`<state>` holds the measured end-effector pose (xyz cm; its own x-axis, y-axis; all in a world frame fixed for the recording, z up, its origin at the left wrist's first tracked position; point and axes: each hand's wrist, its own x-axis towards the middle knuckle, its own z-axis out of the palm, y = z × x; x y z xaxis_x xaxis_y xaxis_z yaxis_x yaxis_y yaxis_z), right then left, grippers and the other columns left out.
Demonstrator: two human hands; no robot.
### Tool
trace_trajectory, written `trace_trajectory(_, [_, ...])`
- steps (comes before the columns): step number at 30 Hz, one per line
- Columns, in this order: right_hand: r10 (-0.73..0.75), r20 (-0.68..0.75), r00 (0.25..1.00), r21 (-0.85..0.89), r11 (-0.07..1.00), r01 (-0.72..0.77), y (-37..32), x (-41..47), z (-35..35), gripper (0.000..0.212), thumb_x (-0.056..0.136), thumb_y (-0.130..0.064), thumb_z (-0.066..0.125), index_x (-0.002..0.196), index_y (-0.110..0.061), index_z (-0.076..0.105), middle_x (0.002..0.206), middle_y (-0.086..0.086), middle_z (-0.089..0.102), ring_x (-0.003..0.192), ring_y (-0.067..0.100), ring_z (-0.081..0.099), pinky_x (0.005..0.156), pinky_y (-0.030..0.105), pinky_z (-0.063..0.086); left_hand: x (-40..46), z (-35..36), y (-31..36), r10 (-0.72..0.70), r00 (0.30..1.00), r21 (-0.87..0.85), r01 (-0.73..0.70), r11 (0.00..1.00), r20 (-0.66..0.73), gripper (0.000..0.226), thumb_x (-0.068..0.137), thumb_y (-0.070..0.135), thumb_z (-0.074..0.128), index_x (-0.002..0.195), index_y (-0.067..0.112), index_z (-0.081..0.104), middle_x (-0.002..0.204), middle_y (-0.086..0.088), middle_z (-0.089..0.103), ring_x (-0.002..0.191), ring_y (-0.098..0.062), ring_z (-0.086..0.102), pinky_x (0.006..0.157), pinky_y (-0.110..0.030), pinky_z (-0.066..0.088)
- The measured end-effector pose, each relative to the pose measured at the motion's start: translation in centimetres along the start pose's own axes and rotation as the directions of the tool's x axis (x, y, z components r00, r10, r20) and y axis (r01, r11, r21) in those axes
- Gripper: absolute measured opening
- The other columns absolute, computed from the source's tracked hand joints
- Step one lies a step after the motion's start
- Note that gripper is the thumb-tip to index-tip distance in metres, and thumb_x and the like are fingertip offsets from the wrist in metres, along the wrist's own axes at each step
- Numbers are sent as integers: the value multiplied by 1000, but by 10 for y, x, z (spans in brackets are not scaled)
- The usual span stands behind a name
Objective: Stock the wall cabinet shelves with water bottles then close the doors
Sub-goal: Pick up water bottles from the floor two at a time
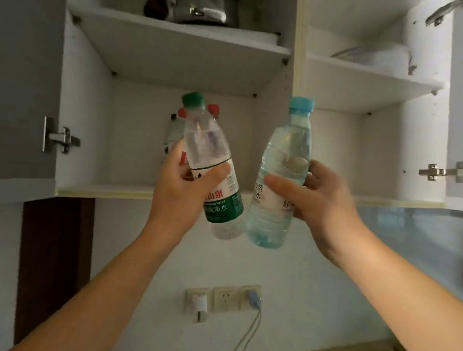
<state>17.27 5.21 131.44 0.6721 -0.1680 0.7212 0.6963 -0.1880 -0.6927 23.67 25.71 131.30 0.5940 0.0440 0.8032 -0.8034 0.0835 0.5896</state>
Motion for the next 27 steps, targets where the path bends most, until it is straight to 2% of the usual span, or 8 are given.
trace_trajectory(3, [-39,34,999,-8,999,39,2,41,22,41,79,-31,85,115,-22,69,103,-2,78,94,18,76,87,47,61,44,-17,0,64,995,37,-61,997,-73,52,82,34,81,128,43,59,106,16,75,92,-2,74,70,-26,62])
trace_trajectory(6, [-32,21,999,-11,999,32,7,81,48,39,77,-37,85,110,-23,69,96,-6,79,88,14,77,83,43,62,84,-37,3,106,993,202,-94,975,-49,52,79,42,81,123,53,55,102,21,73,86,3,72,69,-24,60])
trace_trajectory(8, [-27,23,999,11,1000,27,13,105,65,37,77,-36,86,107,-23,69,93,-7,79,85,11,77,79,39,62,104,-50,-1,85,996,304,-72,950,-29,64,78,46,80,134,53,49,101,24,67,85,3,69,69,-23,57])
trace_trajectory(11, [-25,48,999,-20,999,26,25,136,86,36,77,-37,86,106,-24,69,90,-9,78,80,7,76,71,30,61,126,-60,-17,28,999,413,-13,910,-29,84,80,47,79,152,41,36,118,11,67,98,-9,68,78,-32,57])
trace_trajectory(15, [48,69,996,-62,997,-43,46,163,108,36,75,-34,88,103,-24,67,91,-6,77,74,5,75,62,26,60,138,-64,-39,-56,996,436,81,896,-68,92,82,51,77,157,39,26,115,0,63,84,-6,65,61,-22,49])
trace_trajectory(19, [101,84,991,-69,993,-95,66,170,113,42,75,-35,88,110,-20,70,93,-4,78,80,10,77,71,32,63,146,-71,-44,-122,992,481,91,872,33,98,77,57,79,155,47,22,119,8,62,94,-10,65,73,-30,54])
trace_trajectory(23, [64,64,996,-162,985,-53,71,173,107,42,75,-37,88,109,-21,70,94,-2,78,81,11,76,74,34,64,145,-86,-40,-218,960,561,82,824,178,109,67,46,89,153,52,20,103,16,65,89,-4,67,65,-27,57])
trace_trajectory(27, [58,18,998,-208,977,-53,72,172,95,42,75,-40,87,108,-24,67,95,-3,76,83,12,75,74,34,64,137,-84,-49,-211,942,593,16,805,261,83,72,39,88,136,50,36,104,19,65,86,6,66,65,-18,55])
